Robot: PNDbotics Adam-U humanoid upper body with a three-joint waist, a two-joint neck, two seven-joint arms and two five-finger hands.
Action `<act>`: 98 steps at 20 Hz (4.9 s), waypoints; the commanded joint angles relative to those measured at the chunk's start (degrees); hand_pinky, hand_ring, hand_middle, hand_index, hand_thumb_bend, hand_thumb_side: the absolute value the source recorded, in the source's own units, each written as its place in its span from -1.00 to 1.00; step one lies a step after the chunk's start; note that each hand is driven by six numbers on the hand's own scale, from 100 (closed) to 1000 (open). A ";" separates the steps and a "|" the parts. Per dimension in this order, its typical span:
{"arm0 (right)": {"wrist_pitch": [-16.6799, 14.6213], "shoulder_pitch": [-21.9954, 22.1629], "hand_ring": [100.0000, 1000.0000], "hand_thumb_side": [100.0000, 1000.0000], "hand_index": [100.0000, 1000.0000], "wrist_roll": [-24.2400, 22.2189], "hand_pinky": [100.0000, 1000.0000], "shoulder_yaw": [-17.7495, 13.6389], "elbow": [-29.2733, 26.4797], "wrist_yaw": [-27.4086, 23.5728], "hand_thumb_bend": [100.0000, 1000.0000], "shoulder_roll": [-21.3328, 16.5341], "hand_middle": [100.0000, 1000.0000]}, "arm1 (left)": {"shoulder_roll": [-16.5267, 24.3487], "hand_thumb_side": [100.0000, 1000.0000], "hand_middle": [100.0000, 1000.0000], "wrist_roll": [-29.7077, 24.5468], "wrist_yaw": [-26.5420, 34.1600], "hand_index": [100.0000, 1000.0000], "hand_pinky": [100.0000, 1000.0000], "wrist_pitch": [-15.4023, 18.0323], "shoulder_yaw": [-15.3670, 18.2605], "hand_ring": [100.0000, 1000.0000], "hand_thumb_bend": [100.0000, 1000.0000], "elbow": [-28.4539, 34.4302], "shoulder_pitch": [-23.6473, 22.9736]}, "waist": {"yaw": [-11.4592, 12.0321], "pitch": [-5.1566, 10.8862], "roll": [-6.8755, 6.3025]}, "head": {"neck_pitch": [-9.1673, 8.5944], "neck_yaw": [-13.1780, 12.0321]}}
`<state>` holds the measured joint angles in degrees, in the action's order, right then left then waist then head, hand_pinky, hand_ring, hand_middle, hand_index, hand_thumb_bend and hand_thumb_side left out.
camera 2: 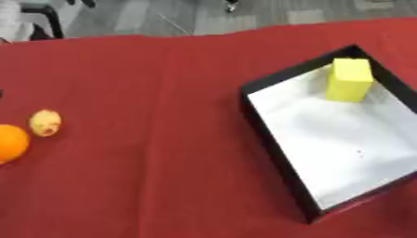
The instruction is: Pick up the objects with one hand, pass them to the other hand, and then place them into the box on the other side of the table.
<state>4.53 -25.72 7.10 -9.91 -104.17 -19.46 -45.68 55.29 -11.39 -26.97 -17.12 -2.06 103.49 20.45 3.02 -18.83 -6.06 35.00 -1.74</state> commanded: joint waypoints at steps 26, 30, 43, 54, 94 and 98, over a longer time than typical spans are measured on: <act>0.34 0.45 0.71 -0.49 0.58 -1.44 0.65 0.31 -1.18 1.10 0.18 -1.30 0.63 | -0.08 0.48 0.60 -15.11 -4.12 0.78 0.82 3.97 -1.04 0.77 0.26 -20.57 1.57 | -0.38 1.69 0.74 | -1.68 -5.20; 0.45 0.65 0.71 -0.50 0.58 -1.26 0.65 0.07 -1.04 1.21 0.17 -1.06 0.63 | -0.71 0.44 0.60 -16.51 -4.50 0.76 0.82 5.09 -1.45 0.78 0.27 -23.00 2.22 | -0.47 1.48 0.74 | -1.94 -6.26; 0.57 1.14 0.71 -0.50 0.58 -0.83 0.64 -0.31 -1.04 1.58 0.16 -0.64 0.63 | -1.74 0.35 0.64 -18.73 -8.42 0.81 0.82 6.59 -1.10 0.81 0.41 -28.71 2.97 | -0.69 0.87 0.51 | -2.03 -6.76; 0.56 1.46 0.71 -0.50 0.58 -0.78 0.64 -0.41 -1.22 2.02 0.16 -0.26 0.63 | -2.79 -0.10 0.60 -17.76 -8.91 0.60 0.80 6.17 -0.99 0.78 -0.08 -30.66 3.28 | -1.09 0.44 0.64 | -1.37 -6.05; 1.66 -10.92 0.80 -0.48 0.66 -11.52 0.66 9.08 0.79 5.52 0.21 2.06 0.74 | -13.70 -0.53 -0.06 0.67 8.62 0.02 0.47 2.39 -5.88 0.17 -1.00 -5.29 10.58 | -0.45 4.46 2.41 | -2.88 3.50; 1.85 -13.26 0.81 -0.48 0.67 -14.83 0.67 11.22 2.51 8.44 0.21 4.26 0.76 | -16.36 -0.53 -0.07 0.34 8.53 0.02 0.47 3.56 -7.39 0.16 -1.00 -6.62 11.15 | -0.65 4.68 2.53 | -2.09 6.04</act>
<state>6.40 -37.90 -6.67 1.10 -101.69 -12.10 -40.93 38.33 -11.06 -18.67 -14.11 -9.61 96.75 30.50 2.38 -16.48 -4.45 32.68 3.51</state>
